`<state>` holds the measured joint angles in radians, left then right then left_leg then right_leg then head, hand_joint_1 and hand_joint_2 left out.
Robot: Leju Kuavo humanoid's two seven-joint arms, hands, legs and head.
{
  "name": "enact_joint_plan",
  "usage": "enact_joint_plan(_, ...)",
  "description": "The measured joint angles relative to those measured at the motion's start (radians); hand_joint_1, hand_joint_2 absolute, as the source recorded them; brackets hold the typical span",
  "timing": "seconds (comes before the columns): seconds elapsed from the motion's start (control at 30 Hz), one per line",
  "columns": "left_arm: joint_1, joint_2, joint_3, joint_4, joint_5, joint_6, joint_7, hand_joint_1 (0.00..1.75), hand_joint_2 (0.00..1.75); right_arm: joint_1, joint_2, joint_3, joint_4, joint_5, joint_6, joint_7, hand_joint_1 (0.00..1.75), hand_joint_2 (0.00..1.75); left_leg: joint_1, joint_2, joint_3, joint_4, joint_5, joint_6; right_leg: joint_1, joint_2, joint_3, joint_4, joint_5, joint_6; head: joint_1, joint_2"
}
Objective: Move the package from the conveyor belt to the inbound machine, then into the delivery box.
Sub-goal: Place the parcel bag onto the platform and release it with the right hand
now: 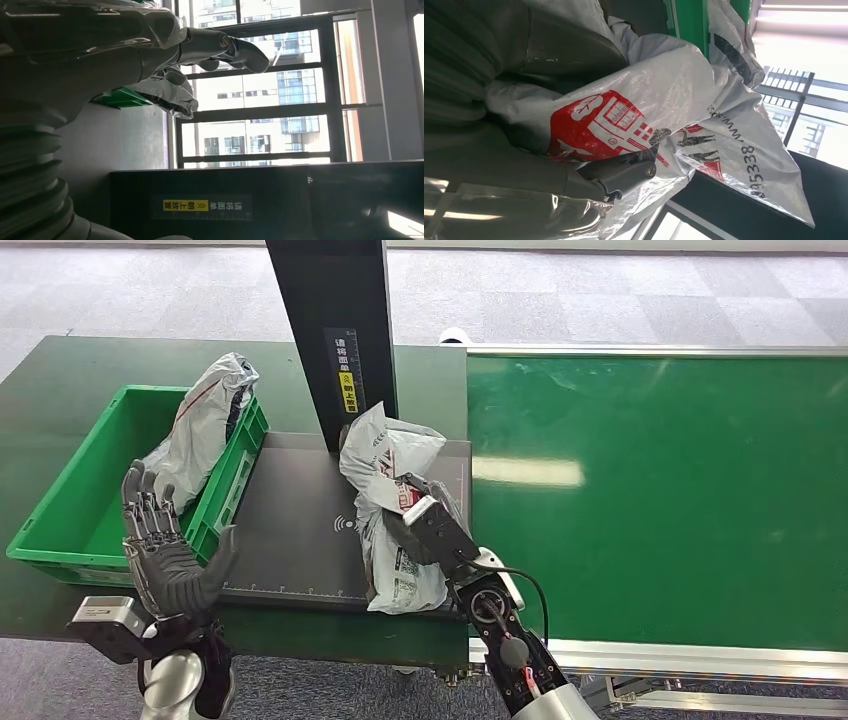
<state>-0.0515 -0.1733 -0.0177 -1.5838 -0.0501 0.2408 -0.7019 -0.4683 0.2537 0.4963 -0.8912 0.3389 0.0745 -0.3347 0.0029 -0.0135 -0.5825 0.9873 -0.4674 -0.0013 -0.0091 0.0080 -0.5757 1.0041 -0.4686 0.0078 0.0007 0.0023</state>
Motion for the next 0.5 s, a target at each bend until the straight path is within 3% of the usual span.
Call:
enact_joint_plan(0.1,0.000,-0.002,0.006,0.000,-0.002,-0.003,0.000,0.00,1.75,-0.004,0.000,0.000,0.003,-0.004,-0.008,-0.002,1.75,1.75,0.000,0.000,0.000,0.000,0.000,0.000,0.000,0.000,0.000,0.000,0.000,0.000,0.000,0.000)
enact_joint_plan(0.13,0.000,-0.003,0.008,0.000,-0.002,-0.005,0.000,0.00,1.75,-0.005,0.000,0.000,0.003,-0.006,-0.017,-0.001,1.67,1.75,0.000,0.000,0.000,0.000,0.000,0.000,0.000,0.000,0.000,0.000,0.000,0.000,0.000,0.000)
enact_joint_plan(0.23,0.004,-0.007,0.013,-0.001,-0.008,-0.008,0.000,0.00,1.75,-0.012,0.001,-0.004,0.000,0.004,-0.097,0.030,0.36,1.75,0.000,0.000,0.000,0.000,0.000,0.000,0.000,0.000,0.000,0.000,0.000,0.000,0.000,0.000)
enact_joint_plan(0.27,0.006,-0.009,0.016,-0.002,-0.011,-0.008,0.000,0.00,1.75,-0.014,0.002,-0.009,-0.001,0.007,-0.136,0.048,0.00,1.75,0.000,0.000,0.000,0.000,0.000,0.000,0.000,0.000,0.000,0.000,0.000,0.000,0.000,0.000)
enact_joint_plan(0.37,0.013,-0.015,0.022,-0.005,-0.017,-0.012,0.000,0.00,1.75,-0.020,0.005,-0.033,-0.002,-0.001,-0.219,0.090,0.00,1.75,0.000,0.000,0.000,0.000,0.000,0.000,0.000,0.000,0.000,0.000,0.000,0.000,0.000,0.000)
enact_joint_plan(0.5,0.009,-0.022,0.023,-0.002,-0.024,-0.021,0.000,0.00,1.75,-0.028,0.005,-0.064,0.013,-0.007,-0.233,0.093,0.00,1.75,0.000,0.000,0.000,0.000,0.000,0.000,0.000,0.000,0.000,0.000,0.000,0.000,0.000,0.000)
